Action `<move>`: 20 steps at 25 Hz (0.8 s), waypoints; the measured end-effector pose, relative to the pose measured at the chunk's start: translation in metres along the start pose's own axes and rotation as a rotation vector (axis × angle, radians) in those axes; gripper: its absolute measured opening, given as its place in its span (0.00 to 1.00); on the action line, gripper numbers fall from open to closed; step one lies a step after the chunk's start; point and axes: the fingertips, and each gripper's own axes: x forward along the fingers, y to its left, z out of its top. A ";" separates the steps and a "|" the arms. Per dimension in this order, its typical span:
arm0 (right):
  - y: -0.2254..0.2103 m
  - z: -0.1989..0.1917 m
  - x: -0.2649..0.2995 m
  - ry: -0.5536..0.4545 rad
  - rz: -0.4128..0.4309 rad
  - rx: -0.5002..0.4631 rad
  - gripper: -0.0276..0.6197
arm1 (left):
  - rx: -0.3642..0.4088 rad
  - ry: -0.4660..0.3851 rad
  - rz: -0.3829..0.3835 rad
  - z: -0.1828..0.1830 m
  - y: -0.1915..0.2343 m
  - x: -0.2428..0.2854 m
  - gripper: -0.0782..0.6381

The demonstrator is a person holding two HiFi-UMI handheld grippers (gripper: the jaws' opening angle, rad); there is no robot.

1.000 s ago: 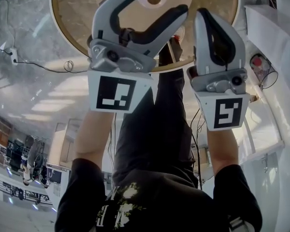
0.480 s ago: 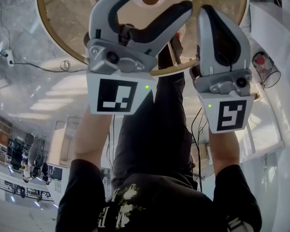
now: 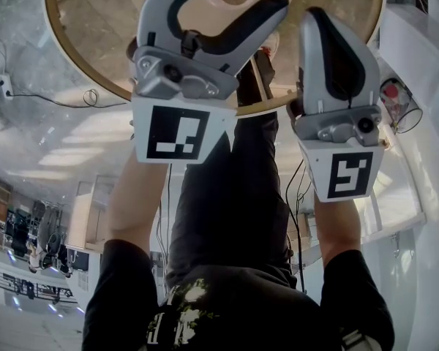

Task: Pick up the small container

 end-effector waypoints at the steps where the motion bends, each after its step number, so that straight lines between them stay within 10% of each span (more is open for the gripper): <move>1: 0.001 -0.002 -0.001 0.004 0.001 0.001 0.04 | -0.006 0.004 0.001 -0.002 -0.002 0.001 0.44; 20: -0.007 -0.033 -0.003 0.029 -0.031 0.040 0.04 | 0.011 0.047 -0.009 -0.038 -0.012 0.013 0.28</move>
